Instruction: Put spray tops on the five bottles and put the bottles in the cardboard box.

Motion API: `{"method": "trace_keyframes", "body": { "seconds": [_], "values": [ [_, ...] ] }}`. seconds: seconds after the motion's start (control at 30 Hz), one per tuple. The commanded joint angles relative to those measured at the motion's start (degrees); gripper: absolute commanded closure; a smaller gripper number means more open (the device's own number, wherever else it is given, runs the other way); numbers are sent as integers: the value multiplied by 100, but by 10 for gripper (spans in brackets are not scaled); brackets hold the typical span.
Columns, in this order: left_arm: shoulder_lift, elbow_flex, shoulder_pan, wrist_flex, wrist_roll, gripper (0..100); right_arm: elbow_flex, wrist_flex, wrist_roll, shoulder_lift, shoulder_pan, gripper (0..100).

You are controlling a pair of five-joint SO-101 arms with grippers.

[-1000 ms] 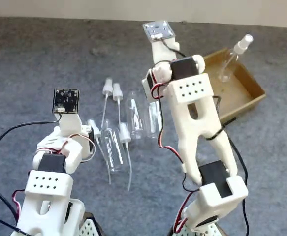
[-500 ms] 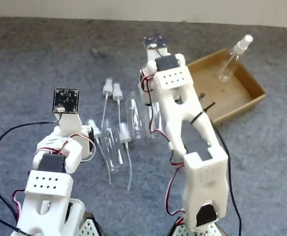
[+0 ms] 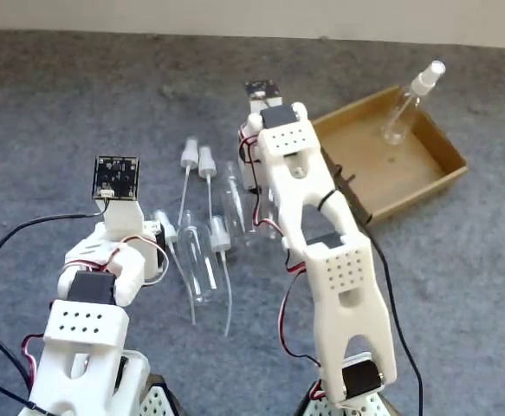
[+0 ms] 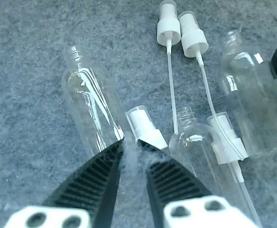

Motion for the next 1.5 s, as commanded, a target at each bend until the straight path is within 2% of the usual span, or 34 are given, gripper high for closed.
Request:
{"method": "trace_keyframes", "body": {
  "seconds": [0.0,0.2,0.3,0.5,0.63,0.8,0.97,1.47],
  "values": [
    [-22,-330,-75,18,-35,992,-453,-84,-18,127,-31,742],
    [-22,-330,-75,18,-35,992,-716,286,-9,321,-31,742],
    [-22,-330,-75,18,-35,992,-725,365,387,321,-31,744],
    [-22,-321,-75,18,-35,992,-708,365,791,330,-22,875],
    [-22,-321,-75,18,-35,992,-760,664,791,259,110,881],
    [-22,-321,-75,18,-35,992,-1789,1349,791,110,488,881],
    [-22,-321,-75,18,-35,992,-2580,1385,791,-277,813,881],
    [-22,-321,-57,18,-44,992,-374,1385,791,-3451,954,881]
  ]
}}
